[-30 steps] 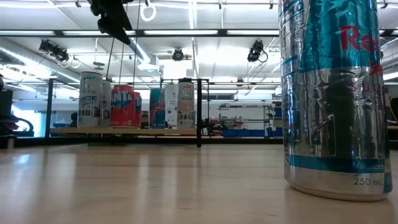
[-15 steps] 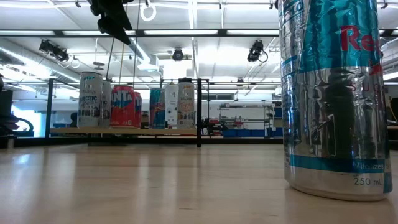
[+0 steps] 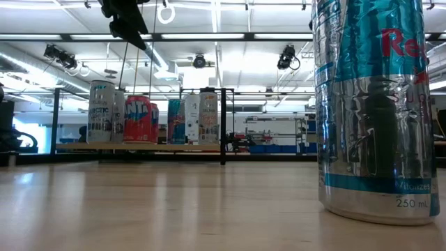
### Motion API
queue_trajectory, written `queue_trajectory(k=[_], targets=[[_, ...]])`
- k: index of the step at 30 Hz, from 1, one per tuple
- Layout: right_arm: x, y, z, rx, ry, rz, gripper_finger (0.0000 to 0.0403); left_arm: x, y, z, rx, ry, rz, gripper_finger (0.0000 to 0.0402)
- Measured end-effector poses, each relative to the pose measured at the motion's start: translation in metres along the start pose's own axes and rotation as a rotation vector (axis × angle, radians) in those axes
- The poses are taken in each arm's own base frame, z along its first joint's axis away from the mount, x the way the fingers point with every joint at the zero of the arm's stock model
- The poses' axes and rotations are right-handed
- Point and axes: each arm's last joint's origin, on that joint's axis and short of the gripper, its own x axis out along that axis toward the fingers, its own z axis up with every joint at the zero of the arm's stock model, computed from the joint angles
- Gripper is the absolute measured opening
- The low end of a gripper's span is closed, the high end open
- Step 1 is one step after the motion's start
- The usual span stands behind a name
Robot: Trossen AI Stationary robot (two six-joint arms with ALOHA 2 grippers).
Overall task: Place canned beverage on shelf
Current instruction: Put the blue soda can aligned with the other blue soda can on the shelf
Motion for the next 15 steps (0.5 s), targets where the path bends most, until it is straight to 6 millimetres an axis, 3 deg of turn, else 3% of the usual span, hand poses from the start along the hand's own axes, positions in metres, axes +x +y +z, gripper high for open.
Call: queue_trajectory(k=[8, 15], targets=[[0.0025, -0.0017, -0.0019, -0.025, -0.023, 0.008, 0.0372, 0.0000, 0.0000, 0.0000, 0.006, 0.000, 0.000, 0.0315], [0.0077, -0.0066, -0.0007, -0.014, -0.014, 0.015, 0.0313, 0.0001, 0.0000, 0.0000, 0.006, 0.000, 0.000, 0.0315]])
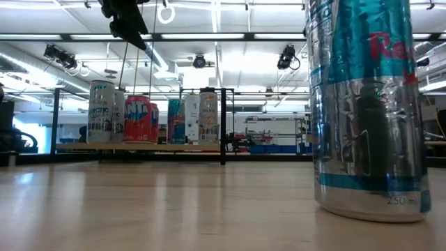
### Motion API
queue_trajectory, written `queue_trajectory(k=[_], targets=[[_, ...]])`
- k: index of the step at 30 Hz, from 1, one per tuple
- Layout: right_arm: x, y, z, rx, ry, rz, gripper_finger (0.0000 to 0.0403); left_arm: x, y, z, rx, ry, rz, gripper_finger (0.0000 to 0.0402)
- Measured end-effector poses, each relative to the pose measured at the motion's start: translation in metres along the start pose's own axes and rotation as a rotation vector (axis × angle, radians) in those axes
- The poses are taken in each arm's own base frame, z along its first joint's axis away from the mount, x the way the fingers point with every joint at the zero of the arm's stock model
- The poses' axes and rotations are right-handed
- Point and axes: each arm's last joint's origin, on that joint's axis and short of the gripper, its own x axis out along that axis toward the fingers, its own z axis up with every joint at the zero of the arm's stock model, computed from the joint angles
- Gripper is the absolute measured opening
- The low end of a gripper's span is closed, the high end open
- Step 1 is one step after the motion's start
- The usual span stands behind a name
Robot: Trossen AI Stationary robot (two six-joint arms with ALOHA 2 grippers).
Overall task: Place canned beverage on shelf
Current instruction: Put the blue soda can aligned with the other blue soda can on the shelf
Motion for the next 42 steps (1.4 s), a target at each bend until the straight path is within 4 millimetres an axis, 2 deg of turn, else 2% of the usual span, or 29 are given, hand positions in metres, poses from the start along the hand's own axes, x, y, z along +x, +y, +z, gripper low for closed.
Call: queue_trajectory(k=[6, 10, 13, 18, 23, 28, 33, 38, 42], targets=[[0.010, -0.008, 0.004, -0.002, 0.005, 0.053, 0.0250, 0.000, 0.000, 0.000, 0.004, -0.001, 0.000, 0.0315], [0.008, -0.016, 0.012, -0.024, -0.013, 0.040, 0.0246, 0.000, 0.000, 0.000, 0.015, -0.001, 0.000, 0.0315], [0.005, -0.024, 0.027, -0.051, -0.069, 0.020, 0.0247, 0.000, 0.000, 0.000, 0.015, -0.001, 0.000, 0.0315], [0.001, -0.053, 0.044, -0.091, -0.124, -0.098, 0.0247, 0.000, 0.000, 0.002, 0.015, -0.025, -0.001, 0.0315], [-0.010, -0.090, 0.075, -0.156, -0.254, -0.221, 0.0247, 0.000, 0.000, 0.008, 0.012, -0.078, 0.000, 0.0315], [-0.032, -0.133, 0.111, -0.218, -0.424, -0.316, 0.0247, -0.001, 0.002, 0.010, -0.017, -0.108, 0.080, 0.0315], [-0.059, -0.173, 0.140, -0.244, -0.511, -0.424, 0.0247, -0.001, 0.006, 0.010, -0.023, -0.116, 0.198, 0.0315], [-0.093, -0.207, 0.163, -0.248, -0.592, -0.530, 0.0247, -0.002, 0.009, 0.011, -0.031, -0.128, 0.307, 0.0315], [-0.123, -0.232, 0.178, -0.227, -0.677, -0.569, 0.0247, 0.000, 0.009, 0.014, -0.033, -0.142, 0.310, 0.0315]])
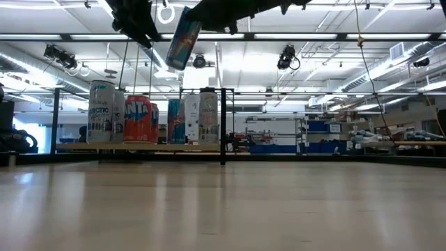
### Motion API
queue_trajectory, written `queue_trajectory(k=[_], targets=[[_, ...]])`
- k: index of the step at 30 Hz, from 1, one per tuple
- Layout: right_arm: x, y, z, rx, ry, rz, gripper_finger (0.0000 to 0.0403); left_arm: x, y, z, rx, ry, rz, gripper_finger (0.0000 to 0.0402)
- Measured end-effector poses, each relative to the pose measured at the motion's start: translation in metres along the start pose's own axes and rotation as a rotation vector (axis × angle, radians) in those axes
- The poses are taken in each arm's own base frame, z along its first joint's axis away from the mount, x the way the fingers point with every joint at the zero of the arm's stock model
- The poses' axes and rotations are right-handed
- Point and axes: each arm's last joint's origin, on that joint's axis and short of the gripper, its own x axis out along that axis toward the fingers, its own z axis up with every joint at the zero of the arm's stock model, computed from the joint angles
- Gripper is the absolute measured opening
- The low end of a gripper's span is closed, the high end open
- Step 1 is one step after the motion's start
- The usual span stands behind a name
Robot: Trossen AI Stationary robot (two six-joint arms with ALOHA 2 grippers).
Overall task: Place canned beverage on shelf
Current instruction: Put the blue soda can aligned with the other blue soda can on the shelf
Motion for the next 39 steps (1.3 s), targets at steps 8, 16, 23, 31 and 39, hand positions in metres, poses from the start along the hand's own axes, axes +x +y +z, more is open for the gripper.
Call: queue_trajectory(k=[8, 16, 23, 31, 39], targets=[[-0.002, -0.037, 0.000, 0.168, 0.003, 0.018, 0.0247, 0.000, 0.000, 0.000, -0.006, -0.003, -0.001, 0.0315], [0.035, -0.028, -0.032, 0.197, 0.082, 0.058, 0.0247, 0.002, -0.001, 0.000, -0.024, 0.005, -0.002, 0.0315], [0.066, -0.035, -0.050, 0.149, 0.232, 0.051, 0.0247, 0.002, 0.002, -0.001, -0.032, 0.021, 0.009, 0.0315], [0.084, -0.053, -0.059, 0.162, 0.281, 0.045, 0.0248, 0.002, 0.002, -0.001, -0.020, 0.023, 0.011, 0.0315], [0.093, -0.068, -0.080, 0.259, 0.344, 0.065, 0.0248, 0.003, 0.005, -0.002, -0.026, 0.028, 0.020, 0.0315]])
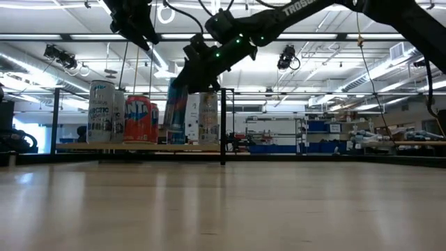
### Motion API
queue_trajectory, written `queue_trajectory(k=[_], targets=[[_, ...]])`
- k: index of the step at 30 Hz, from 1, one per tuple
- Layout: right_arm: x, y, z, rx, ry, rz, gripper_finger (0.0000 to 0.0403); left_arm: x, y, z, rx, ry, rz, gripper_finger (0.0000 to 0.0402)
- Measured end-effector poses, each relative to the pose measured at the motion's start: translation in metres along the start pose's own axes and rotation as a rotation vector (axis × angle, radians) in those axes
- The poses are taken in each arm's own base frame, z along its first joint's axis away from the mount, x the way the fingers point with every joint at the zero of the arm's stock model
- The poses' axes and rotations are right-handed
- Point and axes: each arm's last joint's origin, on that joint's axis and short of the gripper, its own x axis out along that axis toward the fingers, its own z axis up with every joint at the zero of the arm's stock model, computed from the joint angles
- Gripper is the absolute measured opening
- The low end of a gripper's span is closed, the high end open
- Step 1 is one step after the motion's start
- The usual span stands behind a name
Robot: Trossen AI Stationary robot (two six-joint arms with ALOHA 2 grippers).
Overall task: Place canned beverage on shelf
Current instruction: Put the blue soda can aligned with the other blue soda can on the shelf
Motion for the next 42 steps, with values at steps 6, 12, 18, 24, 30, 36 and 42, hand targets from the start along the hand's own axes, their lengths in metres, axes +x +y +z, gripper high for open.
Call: queue_trajectory(k=[6, 12, 18, 24, 30, 36, 42], targets=[[0.006, 0.000, -0.007, -0.009, 0.023, 0.049, 0.0248, 0.000, 0.000, 0.000, 0.000, -0.004, 0.002, 0.0315], [0.012, 0.001, -0.011, -0.044, 0.032, 0.063, 0.0249, 0.000, 0.000, 0.001, 0.000, -0.006, 0.001, 0.0315], [0.012, 0.002, -0.012, -0.041, 0.032, 0.063, 0.0252, 0.000, 0.000, 0.001, 0.000, -0.006, 0.001, 0.0315], [0.013, 0.007, -0.011, -0.048, 0.024, 0.071, 0.0276, 0.000, 0.000, 0.001, 0.000, -0.005, 0.001, 0.0315], [0.014, 0.013, -0.011, -0.062, 0.024, 0.056, 0.0294, 0.000, 0.000, 0.001, 0.000, -0.005, 0.001, 0.0315], [0.015, 0.014, -0.011, -0.064, 0.023, 0.045, 0.0297, 0.000, 0.000, 0.001, 0.000, -0.005, 0.001, 0.0315], [0.015, 0.014, -0.011, -0.094, 0.022, 0.015, 0.0298, 0.000, 0.000, 0.001, 0.000, -0.004, 0.001, 0.0315]])
